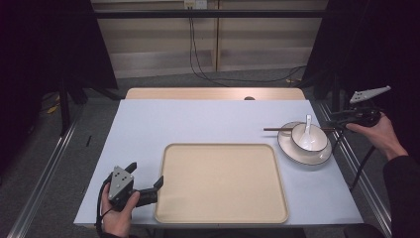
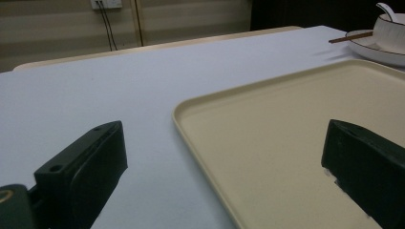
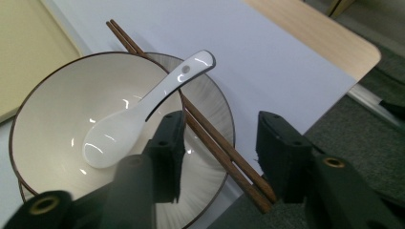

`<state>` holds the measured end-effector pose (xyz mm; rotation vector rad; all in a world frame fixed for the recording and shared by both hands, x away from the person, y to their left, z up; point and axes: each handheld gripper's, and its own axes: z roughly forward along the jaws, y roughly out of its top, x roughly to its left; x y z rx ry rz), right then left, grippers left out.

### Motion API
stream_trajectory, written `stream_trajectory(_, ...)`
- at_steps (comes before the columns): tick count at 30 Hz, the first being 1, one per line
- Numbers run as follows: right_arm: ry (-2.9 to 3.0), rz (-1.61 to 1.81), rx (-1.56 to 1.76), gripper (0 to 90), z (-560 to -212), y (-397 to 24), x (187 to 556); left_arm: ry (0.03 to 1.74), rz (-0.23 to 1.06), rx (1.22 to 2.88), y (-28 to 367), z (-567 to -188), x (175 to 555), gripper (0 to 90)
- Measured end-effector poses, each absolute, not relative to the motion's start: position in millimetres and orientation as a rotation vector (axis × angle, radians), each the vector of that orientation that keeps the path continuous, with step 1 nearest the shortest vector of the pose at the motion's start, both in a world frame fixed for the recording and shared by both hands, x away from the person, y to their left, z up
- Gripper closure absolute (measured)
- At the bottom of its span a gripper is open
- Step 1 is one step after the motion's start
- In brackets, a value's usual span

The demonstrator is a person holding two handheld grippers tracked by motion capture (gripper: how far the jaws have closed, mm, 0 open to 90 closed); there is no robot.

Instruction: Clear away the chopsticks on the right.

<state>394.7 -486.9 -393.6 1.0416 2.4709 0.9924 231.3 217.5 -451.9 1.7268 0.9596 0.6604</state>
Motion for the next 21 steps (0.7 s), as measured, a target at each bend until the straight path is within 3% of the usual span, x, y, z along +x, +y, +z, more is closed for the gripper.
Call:
stream_trajectory(8, 2.648, 0.829, 1.023, 67.2, -406, -475, 421, 0.954, 0.674, 1.734, 217, -452, 231, 1.6)
stream_trajectory(21, 2.7, 0.732, 1.002, 72.5, -426, -465, 432, 0.961, 0.671, 1.738, 216, -452, 232, 1.6)
